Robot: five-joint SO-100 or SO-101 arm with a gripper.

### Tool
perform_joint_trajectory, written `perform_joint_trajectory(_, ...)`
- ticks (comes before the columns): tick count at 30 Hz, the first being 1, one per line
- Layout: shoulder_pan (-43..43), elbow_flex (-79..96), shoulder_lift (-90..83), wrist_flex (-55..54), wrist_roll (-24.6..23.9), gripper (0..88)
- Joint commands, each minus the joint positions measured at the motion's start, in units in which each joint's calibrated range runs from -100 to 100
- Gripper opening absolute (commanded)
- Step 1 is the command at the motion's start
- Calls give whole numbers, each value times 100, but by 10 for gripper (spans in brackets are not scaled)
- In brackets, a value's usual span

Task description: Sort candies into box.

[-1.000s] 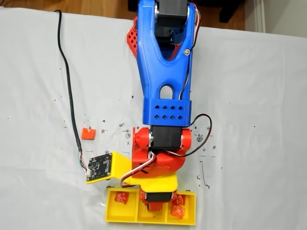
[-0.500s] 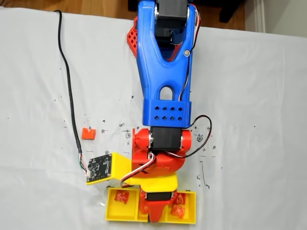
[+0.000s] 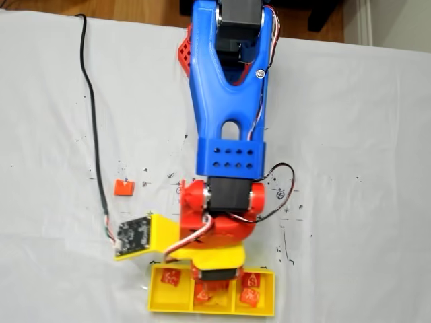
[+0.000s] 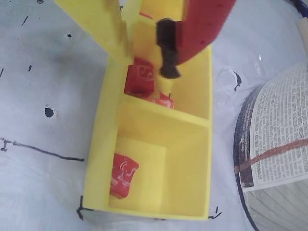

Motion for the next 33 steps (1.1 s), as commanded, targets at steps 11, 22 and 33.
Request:
perform_joint_trajectory(11, 702, -686, -1433, 1048, 654, 2)
perform_joint_trajectory(22, 1508, -859, -652, 2038, 1177, 2)
perform_joint_trajectory(33, 2395, -768, -84, 2399, 1690, 2)
